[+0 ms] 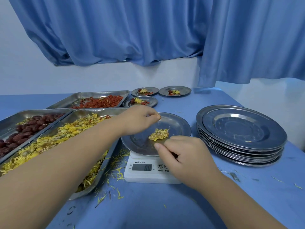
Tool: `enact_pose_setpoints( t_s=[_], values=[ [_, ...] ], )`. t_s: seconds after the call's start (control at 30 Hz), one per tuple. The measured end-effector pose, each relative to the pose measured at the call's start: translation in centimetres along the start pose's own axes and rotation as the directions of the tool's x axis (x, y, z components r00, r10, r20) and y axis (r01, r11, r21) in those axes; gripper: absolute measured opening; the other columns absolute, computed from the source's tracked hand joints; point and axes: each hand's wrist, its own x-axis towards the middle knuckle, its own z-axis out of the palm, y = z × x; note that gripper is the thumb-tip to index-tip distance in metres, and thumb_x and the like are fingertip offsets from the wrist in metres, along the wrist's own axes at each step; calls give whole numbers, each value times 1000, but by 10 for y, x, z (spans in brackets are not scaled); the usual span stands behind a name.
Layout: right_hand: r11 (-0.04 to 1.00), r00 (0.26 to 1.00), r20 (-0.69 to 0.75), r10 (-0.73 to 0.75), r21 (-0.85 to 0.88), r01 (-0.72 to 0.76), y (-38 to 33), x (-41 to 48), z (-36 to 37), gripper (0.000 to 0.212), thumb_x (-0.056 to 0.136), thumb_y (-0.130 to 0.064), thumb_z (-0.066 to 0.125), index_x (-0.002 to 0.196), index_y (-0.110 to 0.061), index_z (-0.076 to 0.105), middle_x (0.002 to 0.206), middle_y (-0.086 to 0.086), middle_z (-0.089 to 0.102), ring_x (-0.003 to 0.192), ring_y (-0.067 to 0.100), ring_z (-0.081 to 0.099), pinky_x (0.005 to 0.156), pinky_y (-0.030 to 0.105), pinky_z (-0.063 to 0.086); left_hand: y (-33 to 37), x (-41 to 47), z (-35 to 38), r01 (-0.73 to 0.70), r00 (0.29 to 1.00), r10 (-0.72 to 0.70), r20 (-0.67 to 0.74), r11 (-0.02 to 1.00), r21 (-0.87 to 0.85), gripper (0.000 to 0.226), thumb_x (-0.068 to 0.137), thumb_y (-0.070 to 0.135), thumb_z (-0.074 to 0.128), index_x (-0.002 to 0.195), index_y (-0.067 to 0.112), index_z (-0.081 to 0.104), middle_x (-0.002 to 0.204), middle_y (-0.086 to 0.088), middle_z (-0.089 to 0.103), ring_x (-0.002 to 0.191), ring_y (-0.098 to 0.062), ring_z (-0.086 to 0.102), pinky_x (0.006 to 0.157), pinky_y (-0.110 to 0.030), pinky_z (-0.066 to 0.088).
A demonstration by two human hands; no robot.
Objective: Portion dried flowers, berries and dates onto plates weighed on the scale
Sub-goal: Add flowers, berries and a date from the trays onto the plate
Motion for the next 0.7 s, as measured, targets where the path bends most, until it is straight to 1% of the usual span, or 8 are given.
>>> enact_pose_setpoints(
  t_s=[0.13, 0.23, 0.33, 0.4, 0.47, 0.6, 0.63, 0.7],
  values=[
    [998, 999, -7, -54, -17, 54, -10, -3, -1, 46, 92, -34, 44, 52, -12, 40, 50, -5, 32, 47, 17, 35, 42, 37, 37, -7, -25, -17, 39, 999, -42, -16, 988, -153, 22, 97, 41, 51, 102, 33, 71, 97, 16, 69, 92, 0, 62, 83, -22, 47],
    [997, 997, 22, -78, 7, 78, -22, -6, 3, 40, 93, -34, 44, 59, -13, 53, 54, -5, 40, 51, 16, 41, 45, 36, 39, -20, -46, -35, 74, 997, -71, 25, 977, -198, 20, 98, 34, 52, 100, 33, 72, 97, 16, 71, 88, 3, 65, 80, -21, 47],
    [998, 994, 88, -65, 12, 64, -36, 2, 14, 31, 92, -37, 43, 75, -20, 63, 63, -9, 47, 59, 12, 47, 51, 35, 44, -41, -60, -57, 115, 993, -113, 21, 981, -158, 18, 97, 33, 55, 100, 34, 72, 98, 20, 71, 90, 4, 64, 79, -21, 45],
    [999, 991, 130, -44, -21, 47, -48, 14, 26, 28, 91, -41, 42, 84, -24, 63, 71, -11, 50, 67, 9, 49, 56, 31, 45, -59, -68, -75, 159, 987, -161, -9, 982, -106, 17, 96, 35, 55, 102, 37, 71, 99, 22, 69, 94, 3, 63, 80, -23, 45],
    [998, 987, 157, -36, -43, 43, -59, 27, 41, 26, 90, -42, 43, 93, -25, 62, 80, -11, 53, 75, 10, 51, 59, 27, 43, -82, -75, -96, 214, 973, -220, -71, 973, -83, 15, 96, 37, 54, 100, 41, 69, 92, 23, 69, 89, 2, 63, 76, -23, 45],
    [996, 969, 246, -34, -67, 52, -73, 41, 69, 29, 93, -37, 47, 114, -21, 58, 99, -6, 54, 94, 15, 51, 77, 30, 44, -131, -92, -138, 318, 928, -326, -178, 945, -73, 17, 98, 39, 51, 104, 37, 66, 94, 13, 70, 82, -3, 65, 71, -25, 49],
    [995, 966, 258, -30, -82, 53, -76, 40, 72, 29, 92, -35, 49, 115, -20, 59, 101, -5, 56, 94, 17, 53, 79, 32, 46, -144, -96, -148, 335, 915, -349, -204, 937, -102, 18, 97, 38, 52, 103, 35, 68, 96, 11, 72, 84, -5, 67, 75, -28, 51],
    [990, 965, 259, -39, -122, 72, -79, 35, 74, 31, 88, -32, 53, 115, -19, 62, 100, -4, 60, 90, 17, 57, 76, 34, 49, -169, -103, -167, 364, 890, -399, -219, 913, -184, 18, 97, 35, 54, 101, 31, 70, 96, 8, 73, 88, -14, 69, 86, -40, 54]
  ],
)
